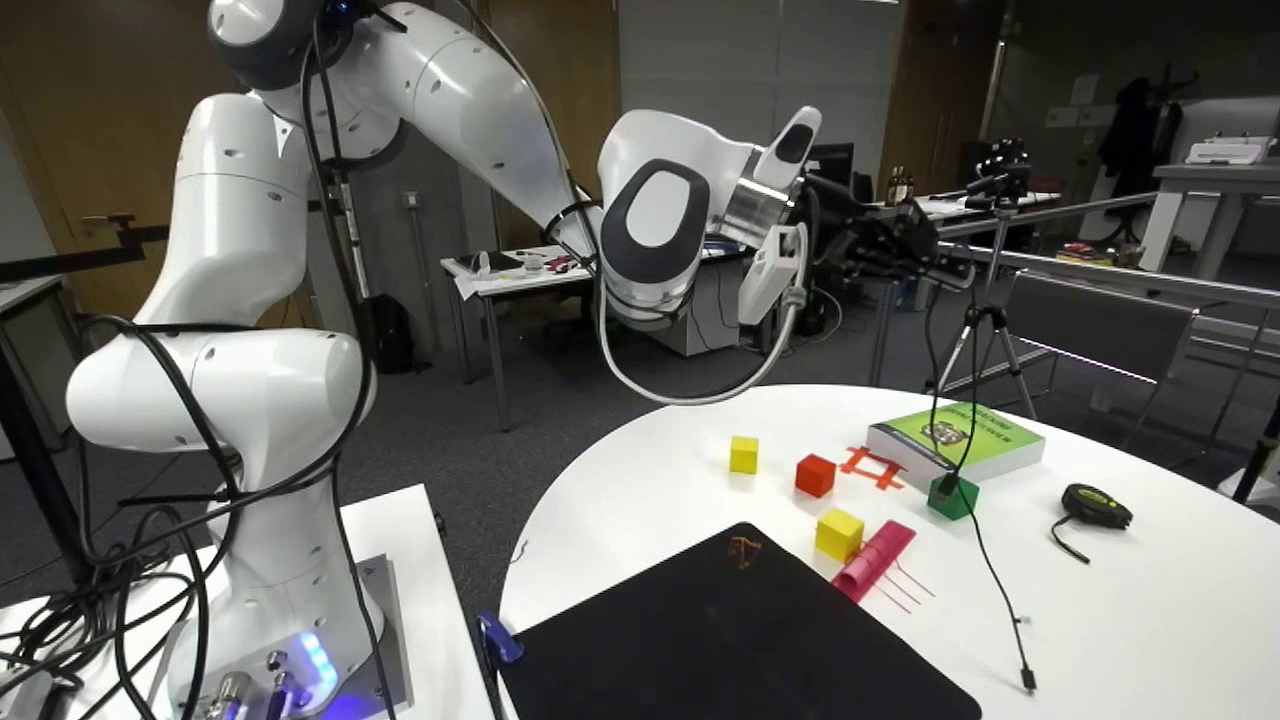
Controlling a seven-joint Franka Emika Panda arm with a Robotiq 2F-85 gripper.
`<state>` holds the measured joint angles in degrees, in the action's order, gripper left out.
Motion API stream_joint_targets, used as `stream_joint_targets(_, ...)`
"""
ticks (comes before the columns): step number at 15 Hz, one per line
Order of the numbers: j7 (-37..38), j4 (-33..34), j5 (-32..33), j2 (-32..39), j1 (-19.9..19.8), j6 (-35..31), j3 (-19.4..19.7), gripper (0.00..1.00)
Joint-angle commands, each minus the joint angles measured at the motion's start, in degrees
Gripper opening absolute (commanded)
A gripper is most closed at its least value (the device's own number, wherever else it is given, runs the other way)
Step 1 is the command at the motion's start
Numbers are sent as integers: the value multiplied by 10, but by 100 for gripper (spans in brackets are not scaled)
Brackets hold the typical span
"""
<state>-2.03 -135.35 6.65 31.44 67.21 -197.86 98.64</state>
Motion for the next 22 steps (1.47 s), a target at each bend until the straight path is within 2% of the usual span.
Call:
stream_joint_targets(1, 7, 31, -94, 100, -3, 0, 3, 1)
stream_joint_targets(4, 8, 56, -148, 168, -5, 0, 0, 1)
stream_joint_targets(9, -35, 63, -125, 223, -5, 0, -18, 1)
stream_joint_targets(11, -64, 63, -98, 211, 1, 0, -27, 1)
stream_joint_targets(14, -61, 71, -110, 217, -4, 0, -41, 1)
stream_joint_targets(18, -38, 65, -112, 135, 0, 0, -63, 1)
stream_joint_targets(20, -41, 70, -97, 91, -8, 0, -73, 1)
stream_joint_targets(22, -75, 75, -53, 26, -19, 0, -80, 1)
